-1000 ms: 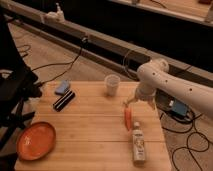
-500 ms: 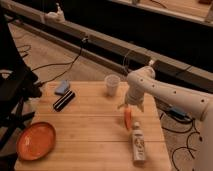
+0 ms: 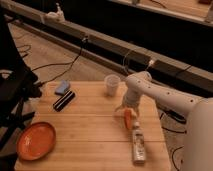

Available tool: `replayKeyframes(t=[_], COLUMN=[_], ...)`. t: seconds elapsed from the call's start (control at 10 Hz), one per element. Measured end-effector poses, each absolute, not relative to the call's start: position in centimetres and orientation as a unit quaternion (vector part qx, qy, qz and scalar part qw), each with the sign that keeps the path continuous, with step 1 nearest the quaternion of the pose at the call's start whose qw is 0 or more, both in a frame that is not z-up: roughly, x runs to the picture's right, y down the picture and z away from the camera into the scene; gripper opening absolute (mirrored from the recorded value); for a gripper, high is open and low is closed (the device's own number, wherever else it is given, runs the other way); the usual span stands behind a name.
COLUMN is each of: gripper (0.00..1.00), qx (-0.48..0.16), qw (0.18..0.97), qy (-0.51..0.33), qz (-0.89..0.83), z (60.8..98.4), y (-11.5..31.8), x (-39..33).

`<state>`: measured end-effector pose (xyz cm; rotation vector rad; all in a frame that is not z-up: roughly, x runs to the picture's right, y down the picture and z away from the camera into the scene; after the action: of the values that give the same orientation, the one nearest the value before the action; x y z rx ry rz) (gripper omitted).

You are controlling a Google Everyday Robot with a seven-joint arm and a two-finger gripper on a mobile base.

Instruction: Drag the pepper across the table

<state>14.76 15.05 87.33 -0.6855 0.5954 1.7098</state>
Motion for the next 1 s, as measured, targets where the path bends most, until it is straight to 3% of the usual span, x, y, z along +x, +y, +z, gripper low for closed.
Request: replayKeyframes(t=[0.7, 0.8, 1.0], gripper=[0.08, 0.02, 0.00], qx=[-0.279, -0.281, -0.286], qw=[0.579, 0.582, 0.590], qy=[0.263, 0.262, 0.260], qz=[0.720, 0.716, 0.708], z=[88.0, 87.9, 87.7], y=[14.5, 14.5, 14.7], x=[15.1, 14.8, 13.8])
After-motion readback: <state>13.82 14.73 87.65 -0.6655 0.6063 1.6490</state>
